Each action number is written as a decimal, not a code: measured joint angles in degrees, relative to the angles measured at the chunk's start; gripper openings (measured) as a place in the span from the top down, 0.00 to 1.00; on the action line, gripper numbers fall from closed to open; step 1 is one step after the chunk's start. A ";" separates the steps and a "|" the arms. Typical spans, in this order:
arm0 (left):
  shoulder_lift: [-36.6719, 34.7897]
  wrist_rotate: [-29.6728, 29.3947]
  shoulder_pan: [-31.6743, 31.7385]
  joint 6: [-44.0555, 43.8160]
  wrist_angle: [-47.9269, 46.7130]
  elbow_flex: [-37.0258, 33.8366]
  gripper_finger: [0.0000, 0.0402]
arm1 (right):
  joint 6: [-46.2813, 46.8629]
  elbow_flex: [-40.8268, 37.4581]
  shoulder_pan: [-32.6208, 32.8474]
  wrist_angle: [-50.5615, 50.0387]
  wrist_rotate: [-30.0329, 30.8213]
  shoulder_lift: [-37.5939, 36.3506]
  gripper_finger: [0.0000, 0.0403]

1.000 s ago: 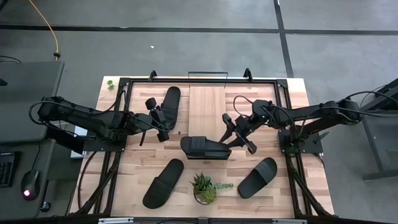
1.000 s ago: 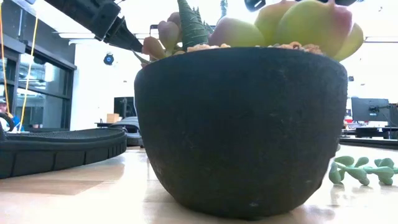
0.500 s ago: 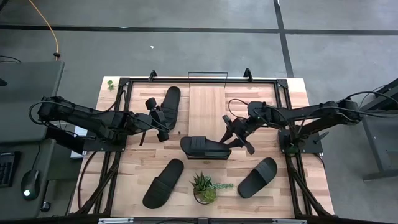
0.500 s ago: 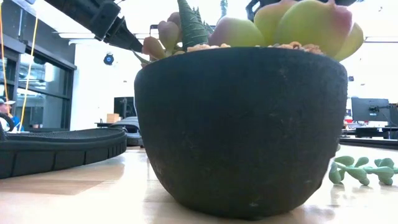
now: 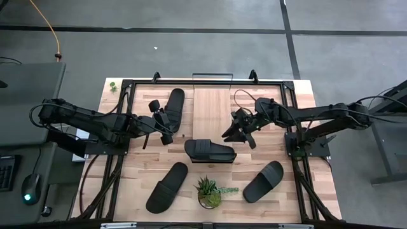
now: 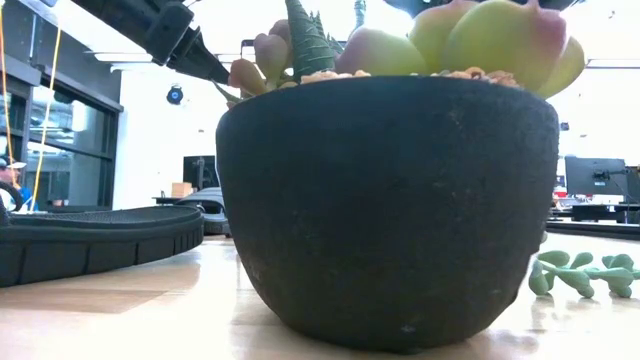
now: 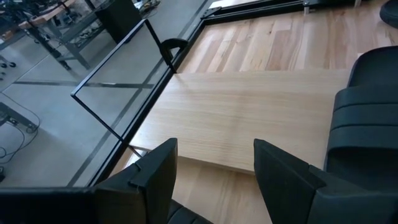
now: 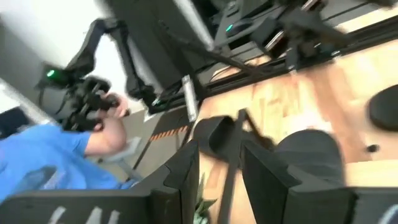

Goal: Pick and place slides into the shelf
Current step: Put the bottom right black slide on the shelf

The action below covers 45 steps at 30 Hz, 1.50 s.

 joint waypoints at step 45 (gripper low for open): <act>0.00 -0.13 0.01 2.51 0.67 0.00 0.51 | 14.32 11.67 16.13 -46.59 41.14 -0.18 0.73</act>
